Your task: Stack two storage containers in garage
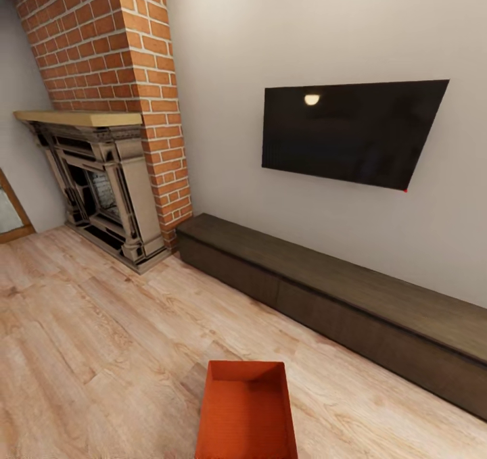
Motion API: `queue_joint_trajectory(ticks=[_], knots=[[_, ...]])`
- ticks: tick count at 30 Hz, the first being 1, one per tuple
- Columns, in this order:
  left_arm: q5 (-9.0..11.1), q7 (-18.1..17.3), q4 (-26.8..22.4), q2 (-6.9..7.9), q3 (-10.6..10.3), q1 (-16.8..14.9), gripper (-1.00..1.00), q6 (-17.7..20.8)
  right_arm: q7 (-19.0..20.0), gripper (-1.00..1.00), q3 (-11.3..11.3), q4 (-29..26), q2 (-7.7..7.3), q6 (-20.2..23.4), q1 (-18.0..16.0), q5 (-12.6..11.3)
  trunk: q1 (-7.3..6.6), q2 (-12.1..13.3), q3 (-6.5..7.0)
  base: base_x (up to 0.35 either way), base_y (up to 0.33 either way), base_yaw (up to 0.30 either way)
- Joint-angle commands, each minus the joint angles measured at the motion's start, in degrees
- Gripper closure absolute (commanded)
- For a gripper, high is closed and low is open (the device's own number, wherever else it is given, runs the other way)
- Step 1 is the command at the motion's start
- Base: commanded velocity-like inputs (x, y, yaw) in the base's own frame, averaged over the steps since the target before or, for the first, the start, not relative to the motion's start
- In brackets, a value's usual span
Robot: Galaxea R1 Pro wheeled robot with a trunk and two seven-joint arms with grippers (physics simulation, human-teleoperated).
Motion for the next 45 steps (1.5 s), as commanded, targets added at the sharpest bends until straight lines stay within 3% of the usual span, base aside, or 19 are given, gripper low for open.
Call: queue_joint_trajectory(ticks=[1,24,45], knots=[[0.10,0.04,0.06,-0.01,0.28,-0.04,-1.00,-0.18,-0.03,-1.00,0.49,0.17,0.04,-0.34,-0.06,-0.52,0.00,-0.03,-0.15,0.000,0.000,0.095],[0.07,0.04,0.04,0.00,0.30,-0.04,-1.00,-0.18,0.14,-1.00,0.45,0.17,0.05,-0.34,-0.06,-0.45,0.00,-0.03,-2.21,0.000,0.000,0.088],[0.06,0.04,0.05,0.00,0.30,-0.04,-1.00,-0.19,0.07,-1.00,0.14,0.17,0.13,-0.33,-0.06,-1.14,0.00,-0.03,-4.12,0.000,0.000,-0.063]])
